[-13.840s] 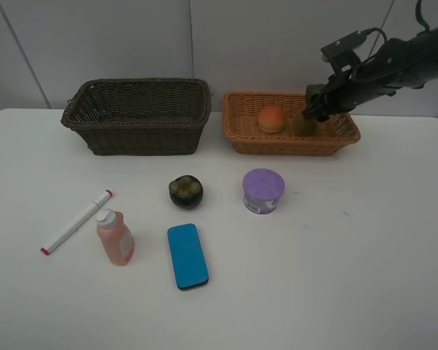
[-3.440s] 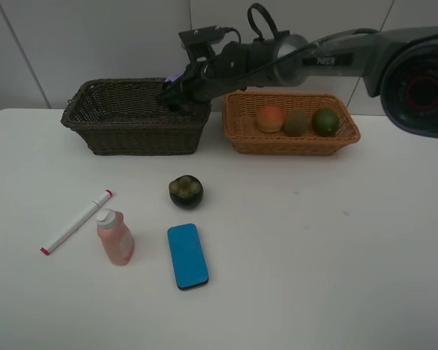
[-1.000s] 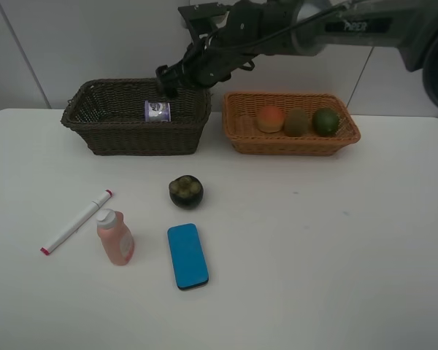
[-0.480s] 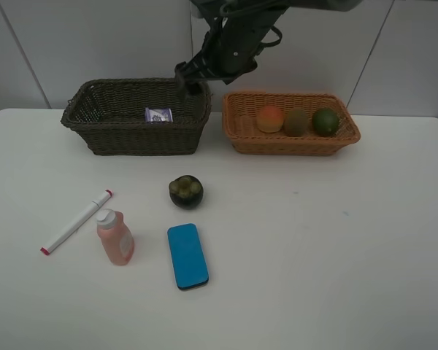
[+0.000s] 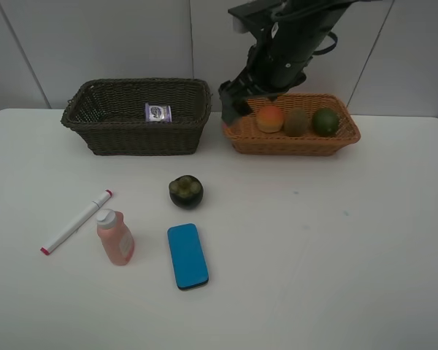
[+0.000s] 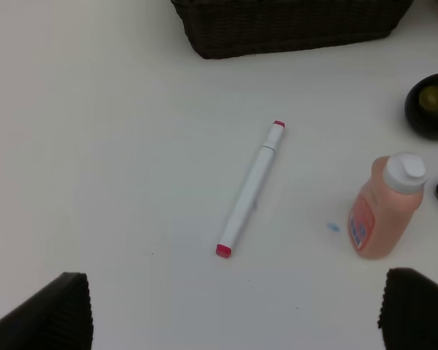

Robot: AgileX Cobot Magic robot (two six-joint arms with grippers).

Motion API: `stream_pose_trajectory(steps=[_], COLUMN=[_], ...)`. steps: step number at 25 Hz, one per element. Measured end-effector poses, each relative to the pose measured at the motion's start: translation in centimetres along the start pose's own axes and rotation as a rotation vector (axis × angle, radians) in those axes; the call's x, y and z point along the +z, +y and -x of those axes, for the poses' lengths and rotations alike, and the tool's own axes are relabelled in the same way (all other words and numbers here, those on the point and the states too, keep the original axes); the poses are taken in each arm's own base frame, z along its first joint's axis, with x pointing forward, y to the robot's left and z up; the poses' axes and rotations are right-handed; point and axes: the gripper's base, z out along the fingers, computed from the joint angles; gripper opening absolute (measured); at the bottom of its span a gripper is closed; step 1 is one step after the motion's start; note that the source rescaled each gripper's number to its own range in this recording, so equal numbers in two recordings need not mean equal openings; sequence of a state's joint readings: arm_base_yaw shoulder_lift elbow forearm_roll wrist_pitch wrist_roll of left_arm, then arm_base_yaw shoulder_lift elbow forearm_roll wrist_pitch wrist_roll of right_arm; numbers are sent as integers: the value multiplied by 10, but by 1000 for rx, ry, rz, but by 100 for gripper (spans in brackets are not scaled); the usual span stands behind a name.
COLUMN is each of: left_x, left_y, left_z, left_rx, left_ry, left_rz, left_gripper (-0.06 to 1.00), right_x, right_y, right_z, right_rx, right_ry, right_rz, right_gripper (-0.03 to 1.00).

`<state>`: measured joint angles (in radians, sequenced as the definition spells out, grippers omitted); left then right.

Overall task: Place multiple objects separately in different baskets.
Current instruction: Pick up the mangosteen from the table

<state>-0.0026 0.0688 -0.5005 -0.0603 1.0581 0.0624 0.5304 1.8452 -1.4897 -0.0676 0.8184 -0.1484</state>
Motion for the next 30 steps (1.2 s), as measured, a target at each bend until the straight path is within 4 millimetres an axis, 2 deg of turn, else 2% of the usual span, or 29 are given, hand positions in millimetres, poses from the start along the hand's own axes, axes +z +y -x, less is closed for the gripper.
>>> stream_pose_trajectory(steps=[2, 3, 5, 8, 10, 15, 30], left_x=[0, 0, 0, 0, 0, 0, 0], left_y=[0, 0, 0, 0, 0, 0, 0], left_z=[0, 0, 0, 0, 0, 0, 0], left_rx=[0, 0, 0, 0, 0, 0, 0], left_ry=[0, 0, 0, 0, 0, 0, 0], left_rz=[0, 0, 0, 0, 0, 0, 0], left_gripper=[100, 100, 100, 100, 100, 100, 100], right_x=[-9, -9, -19, -42, -52, -76, -135], right_y=[-4, -4, -9, -15, -16, -10, 10], right_z=[-19, -19, -36, -67, -80, -107, -177], right_rx=[16, 16, 33, 67, 75, 76, 99], right_ry=[1, 1, 0, 4, 9, 29, -107], right_rz=[-8, -8, -17, -35, -41, -47, -67], right_gripper=[99, 99, 99, 99, 99, 99, 99])
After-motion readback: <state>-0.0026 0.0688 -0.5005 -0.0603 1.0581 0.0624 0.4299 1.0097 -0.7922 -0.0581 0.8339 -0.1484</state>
